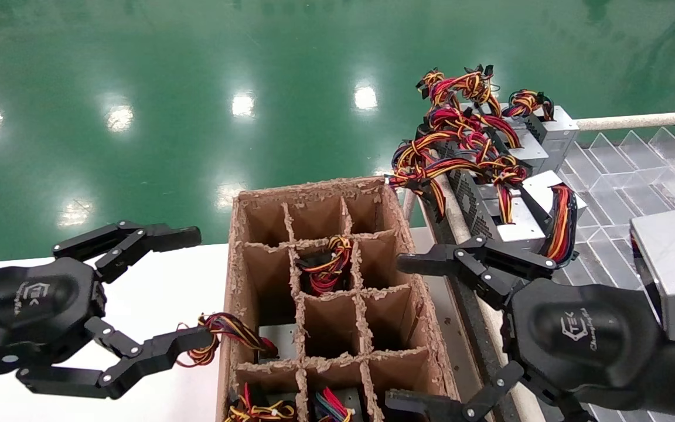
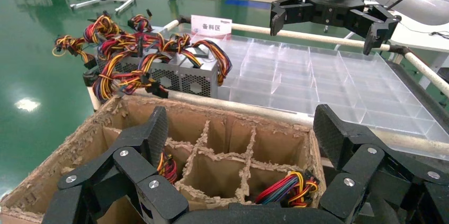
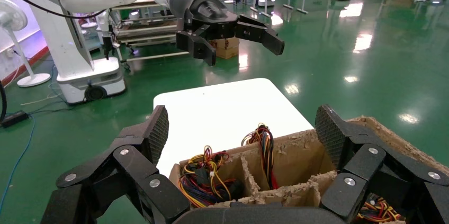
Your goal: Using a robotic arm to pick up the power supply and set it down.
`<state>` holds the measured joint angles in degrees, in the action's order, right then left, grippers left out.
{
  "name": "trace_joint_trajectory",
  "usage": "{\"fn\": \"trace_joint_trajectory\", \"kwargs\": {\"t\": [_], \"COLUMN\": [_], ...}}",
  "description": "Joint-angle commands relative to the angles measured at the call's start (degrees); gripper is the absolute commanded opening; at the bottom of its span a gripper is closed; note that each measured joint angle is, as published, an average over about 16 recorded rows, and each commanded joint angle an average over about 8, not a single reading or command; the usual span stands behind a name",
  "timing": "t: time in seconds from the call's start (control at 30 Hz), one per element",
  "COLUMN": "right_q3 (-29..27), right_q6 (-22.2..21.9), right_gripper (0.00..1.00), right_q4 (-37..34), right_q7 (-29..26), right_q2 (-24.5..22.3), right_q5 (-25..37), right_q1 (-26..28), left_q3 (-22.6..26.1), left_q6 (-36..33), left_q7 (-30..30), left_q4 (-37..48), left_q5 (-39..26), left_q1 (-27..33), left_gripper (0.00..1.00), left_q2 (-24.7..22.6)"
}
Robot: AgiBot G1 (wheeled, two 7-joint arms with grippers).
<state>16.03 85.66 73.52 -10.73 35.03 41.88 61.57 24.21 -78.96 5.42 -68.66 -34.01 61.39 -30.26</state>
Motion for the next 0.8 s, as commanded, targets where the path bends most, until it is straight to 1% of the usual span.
{"fn": "trace_joint_trajectory", "kwargs": {"t": [0.03,0.8], "right_q3": [0.01,0.01], "right_q6": [-0.01,-0.04], "right_gripper": [1.0,1.0], "right_q4": [-0.01,-0.05], "right_q7": [0.01,0.02], "right_q2": [0.01,0.02], "right_q5": [0.01,0.04], "right_q1": [0.01,0.05], "left_q3": [0.0,0.0], "left_q6": [0.0,0.0], "left_q7": [0.0,0.0], "left_q4": [0.0,0.0], "left_q5": [0.0,0.0], "left_q1": [0.0,0.0], "left_gripper": [1.0,1.0], "left_q2": [0.0,0.0]}}
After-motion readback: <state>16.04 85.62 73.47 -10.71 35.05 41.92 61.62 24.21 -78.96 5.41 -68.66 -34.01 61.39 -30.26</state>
